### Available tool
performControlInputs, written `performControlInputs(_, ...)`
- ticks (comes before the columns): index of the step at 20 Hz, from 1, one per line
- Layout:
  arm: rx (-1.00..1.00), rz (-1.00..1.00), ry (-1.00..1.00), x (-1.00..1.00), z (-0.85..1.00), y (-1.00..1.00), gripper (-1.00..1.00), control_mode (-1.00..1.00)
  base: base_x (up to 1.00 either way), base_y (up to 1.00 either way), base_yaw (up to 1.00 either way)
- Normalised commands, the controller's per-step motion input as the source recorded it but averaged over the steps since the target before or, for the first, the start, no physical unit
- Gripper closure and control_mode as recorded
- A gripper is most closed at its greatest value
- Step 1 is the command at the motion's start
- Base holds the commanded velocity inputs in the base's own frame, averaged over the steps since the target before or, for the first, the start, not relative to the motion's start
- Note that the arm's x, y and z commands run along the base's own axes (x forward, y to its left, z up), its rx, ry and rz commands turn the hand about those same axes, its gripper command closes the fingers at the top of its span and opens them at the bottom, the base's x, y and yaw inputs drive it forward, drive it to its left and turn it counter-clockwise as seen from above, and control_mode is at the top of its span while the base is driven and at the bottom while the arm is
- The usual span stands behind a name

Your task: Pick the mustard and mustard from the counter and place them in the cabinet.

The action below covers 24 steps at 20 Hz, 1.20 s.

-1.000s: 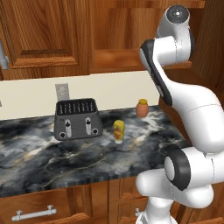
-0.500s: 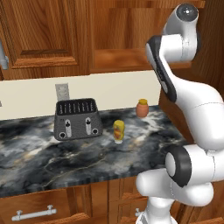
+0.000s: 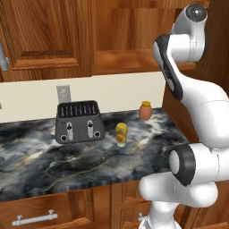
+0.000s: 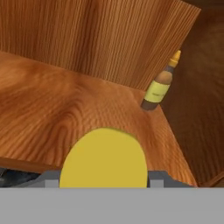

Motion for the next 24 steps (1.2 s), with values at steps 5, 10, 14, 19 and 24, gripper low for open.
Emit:
performControlInputs(5, 0.00, 0.00, 0.00, 0.21, 0.00, -0.12, 1.00, -1.00, 0.00, 0.00, 0.00)
performControlInputs(10, 0.00, 0.00, 0.00, 0.31, 0.00, -0.08, 1.00, -1.00, 0.00, 0.00, 0.00)
performControlInputs(14, 0.01, 0.00, 0.00, 0.37, 0.00, -0.03, 1.00, -1.00, 0.00, 0.00, 0.00)
performControlInputs(19, 0.01, 0.00, 0.00, 0.32, 0.00, -0.02, 1.00, -1.00, 0.00, 0.00, 0.00)
performControlInputs(24, 0.00, 0.00, 0.00, 0.15, -0.04, 0.00, 1.00, -1.00, 0.00, 0.00, 0.00)
